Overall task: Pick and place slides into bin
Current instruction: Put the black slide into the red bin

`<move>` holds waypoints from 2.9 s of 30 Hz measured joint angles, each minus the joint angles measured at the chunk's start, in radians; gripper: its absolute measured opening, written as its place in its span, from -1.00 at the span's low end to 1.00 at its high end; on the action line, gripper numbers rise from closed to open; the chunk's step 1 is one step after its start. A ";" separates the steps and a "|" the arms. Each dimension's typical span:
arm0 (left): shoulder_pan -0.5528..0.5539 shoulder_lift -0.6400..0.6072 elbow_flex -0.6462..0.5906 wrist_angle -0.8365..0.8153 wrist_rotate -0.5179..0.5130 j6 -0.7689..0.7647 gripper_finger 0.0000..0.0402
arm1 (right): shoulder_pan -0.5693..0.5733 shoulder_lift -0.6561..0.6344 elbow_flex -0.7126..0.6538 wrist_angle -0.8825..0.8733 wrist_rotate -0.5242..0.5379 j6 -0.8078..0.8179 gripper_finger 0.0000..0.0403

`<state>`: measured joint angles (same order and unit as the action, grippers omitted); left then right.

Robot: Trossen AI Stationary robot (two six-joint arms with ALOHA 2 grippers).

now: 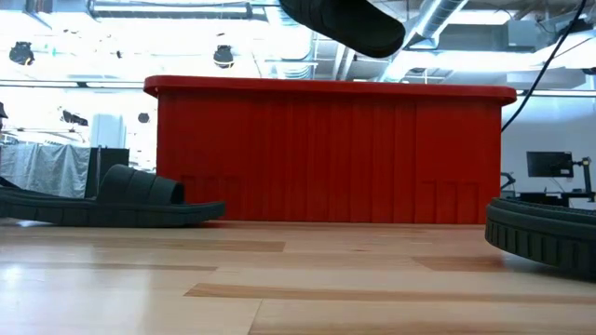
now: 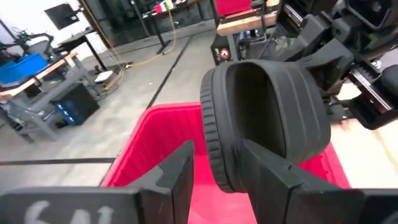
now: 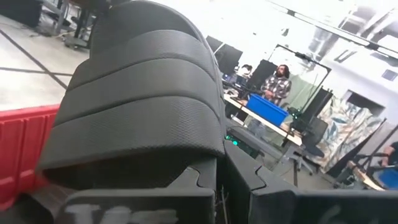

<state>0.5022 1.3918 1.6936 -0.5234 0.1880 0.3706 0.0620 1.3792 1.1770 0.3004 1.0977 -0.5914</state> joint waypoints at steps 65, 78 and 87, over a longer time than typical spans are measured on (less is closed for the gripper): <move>-0.010 0.000 -0.001 -0.035 0.113 -0.023 -0.84 | 0.010 0.000 0.000 0.041 -0.106 -0.124 -1.00; -0.013 0.000 -0.001 -0.032 0.097 -0.014 -0.84 | 0.010 -0.001 0.000 0.034 -0.137 -0.124 -0.54; -0.012 0.001 -0.001 -0.052 0.097 0.013 -0.84 | 0.019 -0.001 0.000 -0.104 -0.135 -0.124 -0.10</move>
<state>0.4898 1.3926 1.6924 -0.5751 0.2852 0.3832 0.0812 1.3785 1.1767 0.1963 0.9632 -0.7149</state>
